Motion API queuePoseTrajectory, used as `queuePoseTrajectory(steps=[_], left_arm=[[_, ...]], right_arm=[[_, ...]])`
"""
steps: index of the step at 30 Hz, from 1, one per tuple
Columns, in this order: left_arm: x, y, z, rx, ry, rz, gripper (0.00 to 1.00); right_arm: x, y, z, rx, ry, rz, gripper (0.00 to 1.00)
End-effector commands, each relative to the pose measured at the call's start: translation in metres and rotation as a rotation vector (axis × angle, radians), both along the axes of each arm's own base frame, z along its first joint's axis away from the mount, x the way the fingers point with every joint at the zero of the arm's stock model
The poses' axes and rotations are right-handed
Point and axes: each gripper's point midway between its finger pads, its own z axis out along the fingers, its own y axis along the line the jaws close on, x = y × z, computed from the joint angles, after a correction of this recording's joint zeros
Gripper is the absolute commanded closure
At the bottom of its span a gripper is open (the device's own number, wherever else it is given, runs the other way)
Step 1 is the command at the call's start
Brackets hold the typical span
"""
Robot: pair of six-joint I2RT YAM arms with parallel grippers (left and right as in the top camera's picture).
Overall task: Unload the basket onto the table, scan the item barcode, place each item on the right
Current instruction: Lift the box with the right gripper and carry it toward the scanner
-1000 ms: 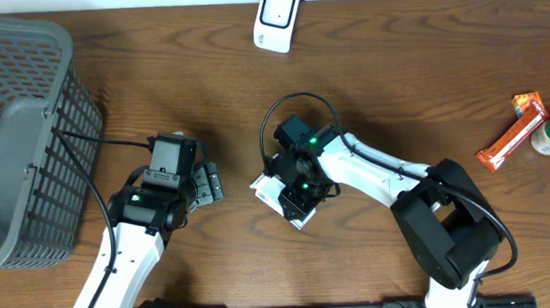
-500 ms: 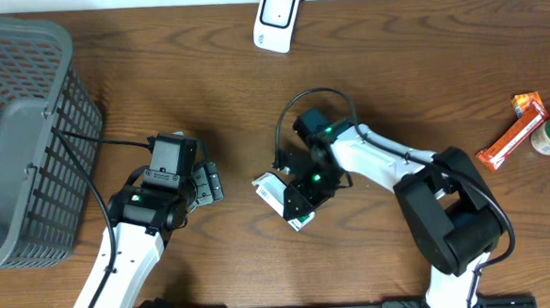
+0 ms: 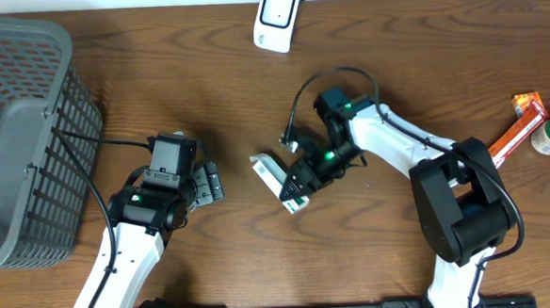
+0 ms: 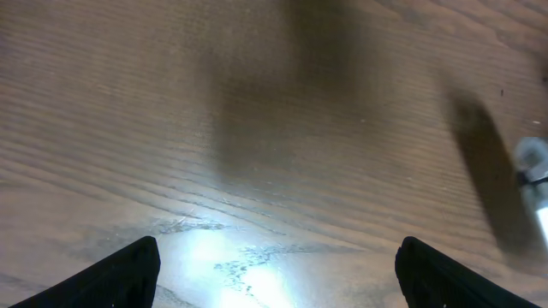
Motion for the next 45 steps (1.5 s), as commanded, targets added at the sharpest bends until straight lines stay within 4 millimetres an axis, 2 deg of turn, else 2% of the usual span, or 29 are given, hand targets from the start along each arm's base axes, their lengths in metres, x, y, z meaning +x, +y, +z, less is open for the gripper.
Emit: queuePoseTrajectory(steps=[1,8,11,15,21,27,32,36,41,45], left_arm=[[0.003,0.004,0.005,0.014,-0.014,0.008,0.11],[0.003,0.004,0.005,0.014,-0.014,0.008,0.11],[0.003,0.004,0.005,0.014,-0.014,0.008,0.11],[0.003,0.004,0.005,0.014,-0.014,0.008,0.11],[0.003,0.004,0.005,0.014,-0.014,0.008,0.11],[0.003,0.004,0.005,0.014,-0.014,0.008,0.11],[0.003,0.004,0.005,0.014,-0.014,0.008,0.11],[0.003,0.004,0.005,0.014,-0.014,0.008,0.11],[0.003,0.004,0.005,0.014,-0.014,0.008,0.11],[0.003,0.004,0.005,0.014,-0.014,0.008,0.11]], right_arm=[[0.009,0.016,0.034,0.144,0.022,-0.006,0.56],[0.015,0.026,0.080,0.262,0.084,-0.028,0.57],[0.019,0.026,0.093,0.304,0.111,-0.047,0.56],[0.026,0.021,0.104,0.341,0.136,-0.082,0.57],[0.043,0.002,0.112,0.388,0.143,-0.148,0.55],[0.054,-0.014,0.114,0.395,0.154,-0.204,0.54],[0.057,-0.018,0.114,0.399,0.144,-0.212,0.57],[0.064,-0.017,0.107,0.414,0.004,-0.159,0.58],[0.098,-0.014,0.087,0.334,-0.171,-0.169,0.56],[0.141,-0.010,0.076,0.258,-0.367,-0.216,0.49]])
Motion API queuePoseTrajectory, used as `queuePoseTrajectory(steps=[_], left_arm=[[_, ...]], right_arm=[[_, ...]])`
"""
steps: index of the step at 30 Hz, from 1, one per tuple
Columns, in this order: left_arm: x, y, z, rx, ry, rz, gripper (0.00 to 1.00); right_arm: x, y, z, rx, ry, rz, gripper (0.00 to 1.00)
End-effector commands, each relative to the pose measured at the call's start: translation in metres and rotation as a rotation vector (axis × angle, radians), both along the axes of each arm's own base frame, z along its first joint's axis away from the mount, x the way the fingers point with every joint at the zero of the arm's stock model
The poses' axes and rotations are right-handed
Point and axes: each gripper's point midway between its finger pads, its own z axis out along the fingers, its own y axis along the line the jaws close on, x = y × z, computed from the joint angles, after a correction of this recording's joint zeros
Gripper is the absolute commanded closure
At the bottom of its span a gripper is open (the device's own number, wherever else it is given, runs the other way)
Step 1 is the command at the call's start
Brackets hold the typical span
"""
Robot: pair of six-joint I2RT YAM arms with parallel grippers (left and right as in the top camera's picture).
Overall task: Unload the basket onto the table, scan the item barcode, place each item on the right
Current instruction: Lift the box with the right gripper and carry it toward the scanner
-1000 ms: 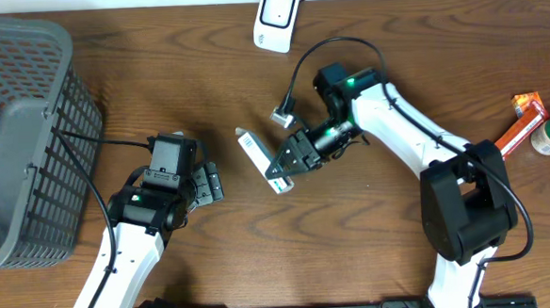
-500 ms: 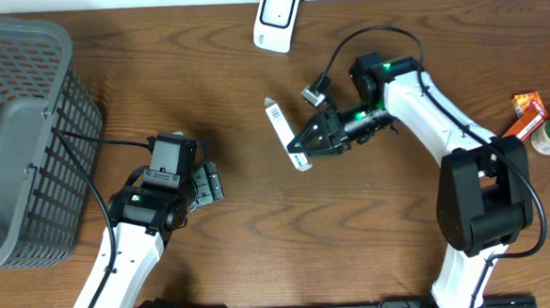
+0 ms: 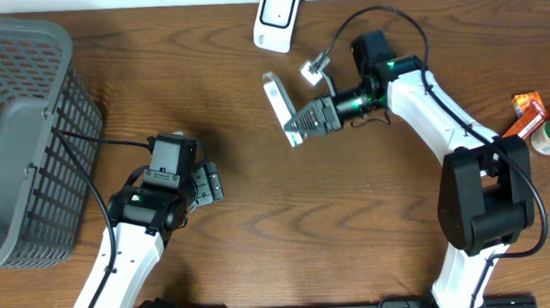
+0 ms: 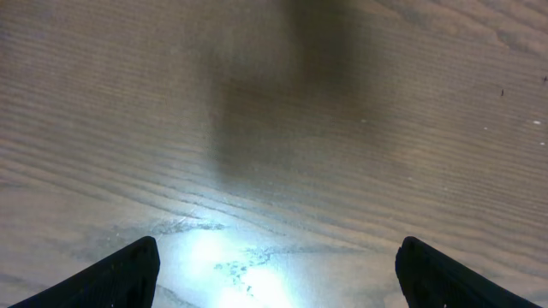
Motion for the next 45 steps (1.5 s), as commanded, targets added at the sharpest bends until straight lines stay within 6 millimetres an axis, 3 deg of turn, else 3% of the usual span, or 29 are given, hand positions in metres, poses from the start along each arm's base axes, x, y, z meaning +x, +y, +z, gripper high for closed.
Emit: queuePoseTrajectory(steps=[1,8,10,14,17,21,25,28,37,45], left_arm=[[0.003,0.004,0.005,0.014,-0.014,0.008,0.11],[0.003,0.004,0.005,0.014,-0.014,0.008,0.11],[0.003,0.004,0.005,0.014,-0.014,0.008,0.11],[0.003,0.004,0.005,0.014,-0.014,0.008,0.11],[0.003,0.004,0.005,0.014,-0.014,0.008,0.11],[0.003,0.004,0.005,0.014,-0.014,0.008,0.11],[0.003,0.004,0.005,0.014,-0.014,0.008,0.10],[0.003,0.004,0.005,0.014,-0.014,0.008,0.11],[0.003,0.004,0.005,0.014,-0.014,0.008,0.11],[0.003,0.004,0.005,0.014,-0.014,0.008,0.11]], right_arm=[[0.032,0.001,-0.011,-0.113,-0.076,-0.103,0.47],[0.110,-0.007,-0.016,-0.334,-0.435,-0.350,0.51],[0.118,-0.009,-0.016,-0.373,-0.473,-0.388,0.45],[0.109,-0.007,-0.023,-0.391,-0.429,-0.366,0.15],[0.098,-0.008,-0.039,-0.455,-0.474,-0.273,0.01],[0.086,-0.007,-0.059,-0.546,-0.500,-0.194,0.01],[0.067,0.008,-0.068,-0.557,-0.472,-0.133,0.01],[0.065,0.016,-0.081,-0.608,-0.500,-0.117,0.01],[0.058,0.013,-0.160,-0.771,-0.434,-0.071,0.01],[0.049,0.025,-0.165,-0.768,-0.463,-0.018,0.01]])
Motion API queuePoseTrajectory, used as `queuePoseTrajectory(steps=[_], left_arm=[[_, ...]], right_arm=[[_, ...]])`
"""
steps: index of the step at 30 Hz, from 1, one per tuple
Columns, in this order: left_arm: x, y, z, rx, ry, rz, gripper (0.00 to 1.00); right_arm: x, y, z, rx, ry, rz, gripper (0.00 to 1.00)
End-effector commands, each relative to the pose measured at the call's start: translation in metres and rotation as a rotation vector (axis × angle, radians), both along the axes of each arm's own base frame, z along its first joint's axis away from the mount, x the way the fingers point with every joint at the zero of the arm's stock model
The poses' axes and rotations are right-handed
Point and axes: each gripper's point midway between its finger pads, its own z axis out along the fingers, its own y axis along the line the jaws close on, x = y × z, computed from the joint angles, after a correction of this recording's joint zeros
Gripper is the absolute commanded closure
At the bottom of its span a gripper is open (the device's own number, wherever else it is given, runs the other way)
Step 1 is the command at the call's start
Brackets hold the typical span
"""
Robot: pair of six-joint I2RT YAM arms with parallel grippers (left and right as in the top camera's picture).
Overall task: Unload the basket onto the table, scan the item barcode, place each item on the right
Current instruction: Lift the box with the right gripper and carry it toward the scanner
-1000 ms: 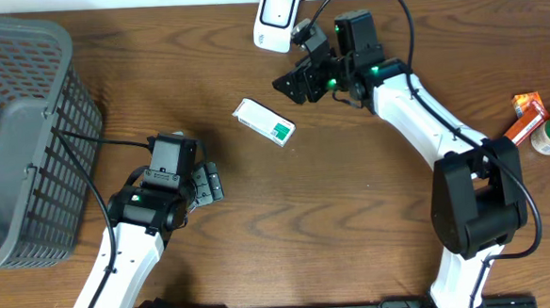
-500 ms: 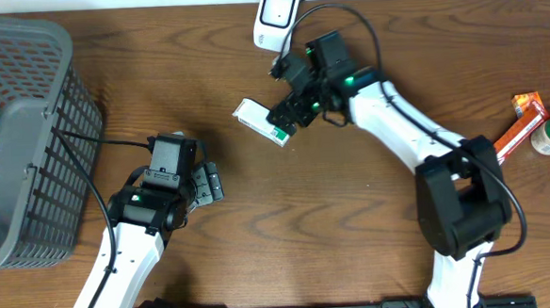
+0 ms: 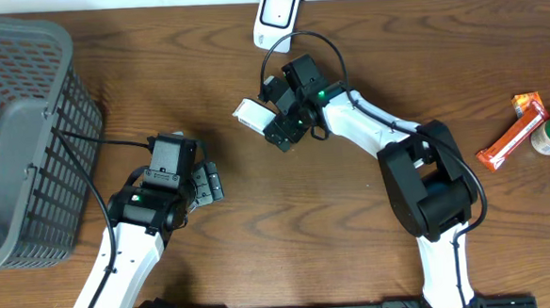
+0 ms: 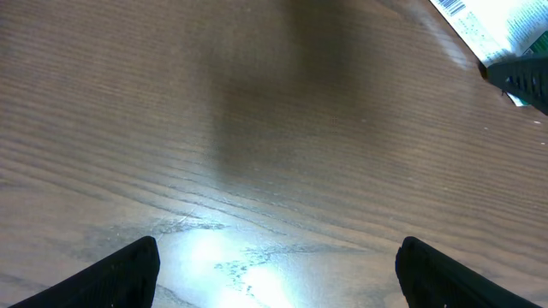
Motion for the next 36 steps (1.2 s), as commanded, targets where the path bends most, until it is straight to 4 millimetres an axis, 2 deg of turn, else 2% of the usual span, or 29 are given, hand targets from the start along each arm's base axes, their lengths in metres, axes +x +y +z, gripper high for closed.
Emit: queuePoseTrajectory(steps=[1,4,7,12,17,25,30,36], left_arm=[[0.003,0.004,0.005,0.014,-0.014,0.008,0.11],[0.003,0.004,0.005,0.014,-0.014,0.008,0.10],[0.003,0.004,0.005,0.014,-0.014,0.008,0.11],[0.003,0.004,0.005,0.014,-0.014,0.008,0.10],[0.003,0.004,0.005,0.014,-0.014,0.008,0.10],[0.003,0.004,0.005,0.014,-0.014,0.008,0.10],[0.003,0.004,0.005,0.014,-0.014,0.008,0.11],[0.003,0.004,0.005,0.014,-0.014,0.008,0.10]], right_arm=[[-0.012,0.010,-0.017,-0.030,0.016,0.050,0.01],[-0.014,0.017,-0.019,-0.038,0.003,0.063,0.02],[-0.016,0.022,-0.032,-0.041,0.008,0.074,0.08],[-0.018,0.011,-0.059,-0.109,0.031,0.040,0.27],[-0.018,0.002,-0.064,-0.147,0.038,0.026,0.47],[-0.010,0.006,-0.049,-0.112,0.042,-0.043,0.63],[-0.006,0.016,-0.026,-0.055,0.046,-0.031,0.60],[0.010,0.015,0.005,-0.031,-0.008,-0.048,0.59]])
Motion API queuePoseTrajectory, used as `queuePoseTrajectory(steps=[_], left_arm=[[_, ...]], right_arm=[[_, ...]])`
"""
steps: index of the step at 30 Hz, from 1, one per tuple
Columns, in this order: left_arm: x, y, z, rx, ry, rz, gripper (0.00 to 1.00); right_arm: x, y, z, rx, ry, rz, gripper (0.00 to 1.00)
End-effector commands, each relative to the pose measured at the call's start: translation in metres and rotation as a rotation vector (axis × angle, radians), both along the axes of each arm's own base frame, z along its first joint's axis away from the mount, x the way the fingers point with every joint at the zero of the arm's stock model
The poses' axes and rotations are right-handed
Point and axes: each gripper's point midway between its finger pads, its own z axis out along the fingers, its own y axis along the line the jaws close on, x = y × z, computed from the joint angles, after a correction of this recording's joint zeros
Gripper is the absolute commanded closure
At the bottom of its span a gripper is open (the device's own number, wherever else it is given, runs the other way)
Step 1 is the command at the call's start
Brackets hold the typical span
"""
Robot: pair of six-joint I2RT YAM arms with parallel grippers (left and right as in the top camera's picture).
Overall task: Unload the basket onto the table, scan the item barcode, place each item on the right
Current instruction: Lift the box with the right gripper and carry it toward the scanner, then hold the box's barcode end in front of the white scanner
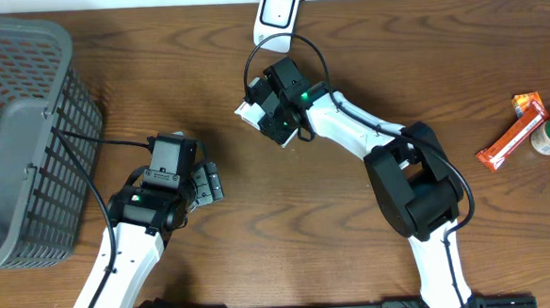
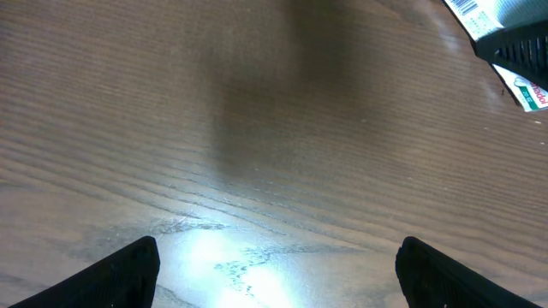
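Observation:
The white scanner (image 1: 275, 17) stands at the table's far edge. Just below it my right gripper (image 1: 266, 123) is shut on a white box (image 1: 246, 111), largely hidden under the wrist. In the left wrist view the box (image 2: 492, 10) shows a barcode at the top right corner, with a dark right finger (image 2: 522, 44) on it and a green label below. My left gripper (image 1: 211, 184) hovers open over bare wood at mid-left. Its two fingertips (image 2: 120, 274) are wide apart with nothing between them.
A grey wire basket (image 1: 19, 130) fills the left side. At the far right lie an orange snack bar (image 1: 512, 132) and a green-lidded jar. The right arm stretches from the front edge up to the scanner.
My right gripper with the box has shifted slightly up and left, nearer the scanner; the box sits higher in the left wrist view. The left arm has not moved.
My right gripper first held the white box low at mid-table. Then it held the box up, below and right of the scanner. Later the box was just under the scanner to the left, and now it is a little closer. The left gripper stayed open throughout.

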Motion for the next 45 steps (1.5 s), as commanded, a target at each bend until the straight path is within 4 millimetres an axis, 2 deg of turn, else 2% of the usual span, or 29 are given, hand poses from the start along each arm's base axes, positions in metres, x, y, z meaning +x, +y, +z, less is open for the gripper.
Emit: queuePoseTrajectory(steps=[1,10,19,22,26,28,33,42,45], left_arm=[[0.003,0.004,0.005,0.013,-0.014,0.007,0.10],[0.003,0.004,0.005,0.013,-0.014,0.007,0.10],[0.003,0.004,0.005,0.013,-0.014,0.007,0.10],[0.003,0.004,0.005,0.013,-0.014,0.007,0.10],[0.003,0.004,0.005,0.013,-0.014,0.007,0.10],[0.003,0.004,0.005,0.013,-0.014,0.007,0.10],[0.003,0.004,0.005,0.013,-0.014,0.007,0.10],[0.003,0.004,0.005,0.013,-0.014,0.007,0.10],[0.003,0.004,0.005,0.013,-0.014,0.007,0.10]], right_arm=[[0.014,-0.010,0.008,-0.006,-0.024,-0.047,0.59],[0.069,-0.045,0.029,-0.225,-0.322,-0.096,0.63],[0.108,-0.049,0.062,-0.260,-0.539,-0.138,0.62],[0.123,-0.051,0.078,-0.255,-0.627,-0.148,0.62],[0.145,-0.054,0.103,-0.197,-0.734,-0.198,0.54],[0.154,-0.057,0.115,-0.169,-0.783,-0.214,0.54],[0.171,-0.067,0.139,-0.114,-0.873,-0.261,0.55],[0.185,-0.073,0.159,-0.067,-0.966,-0.257,0.54],[0.190,-0.071,0.157,-0.098,-1.002,-0.225,0.54]])
